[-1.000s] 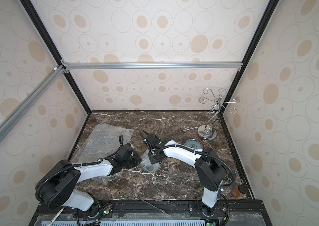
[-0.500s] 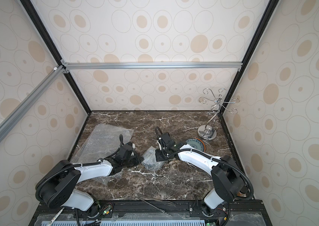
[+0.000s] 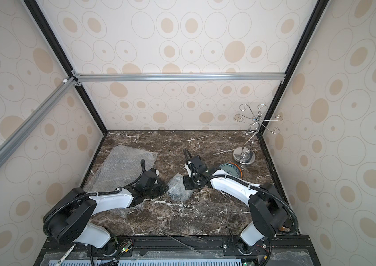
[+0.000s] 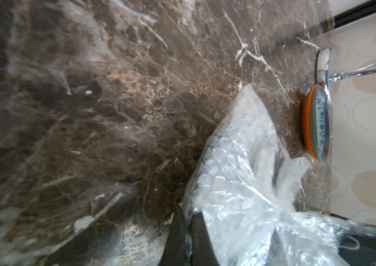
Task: Unpack dinner plates from bubble wrap
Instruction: Unwrap the bubble wrap at the center of the board.
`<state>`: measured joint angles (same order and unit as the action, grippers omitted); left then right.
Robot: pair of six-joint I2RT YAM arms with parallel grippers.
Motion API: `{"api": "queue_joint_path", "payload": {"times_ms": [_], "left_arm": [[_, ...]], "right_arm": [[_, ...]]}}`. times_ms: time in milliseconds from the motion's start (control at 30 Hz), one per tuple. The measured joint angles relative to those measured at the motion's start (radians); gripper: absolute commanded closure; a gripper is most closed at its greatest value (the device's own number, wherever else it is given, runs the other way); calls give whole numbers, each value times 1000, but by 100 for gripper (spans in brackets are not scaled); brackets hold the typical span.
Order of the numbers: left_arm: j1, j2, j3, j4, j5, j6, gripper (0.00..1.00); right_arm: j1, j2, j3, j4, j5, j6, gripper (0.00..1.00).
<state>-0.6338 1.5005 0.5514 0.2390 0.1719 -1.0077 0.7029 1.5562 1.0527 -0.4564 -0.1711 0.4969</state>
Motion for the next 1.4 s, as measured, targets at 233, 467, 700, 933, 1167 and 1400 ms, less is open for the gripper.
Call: {"api": "queue_joint_path", "payload": {"times_ms": [233,467,700,933,1167,1400], "left_arm": [[0,12,-11,-10,-17,-3,100],[0,12,-11,-8,-17,-7,100],[0,13,-11,-8,-16,-10,100],[0,13,-11,-8,-16,-10,100],[0,13,-11,-8,-16,-10,100],[0,13,-12,-7,-16,-10,100]], "right_arm": [[25,59,135,-134,80,-93,56],[58,137,300,-232,95,-204,56],[85,261,379,-289,92,-268,52],[119,350,391,-327,92,-277,50],[127,395,449,-336,109,-257,50],[136,480,523,-352,130,-243,60]]}}
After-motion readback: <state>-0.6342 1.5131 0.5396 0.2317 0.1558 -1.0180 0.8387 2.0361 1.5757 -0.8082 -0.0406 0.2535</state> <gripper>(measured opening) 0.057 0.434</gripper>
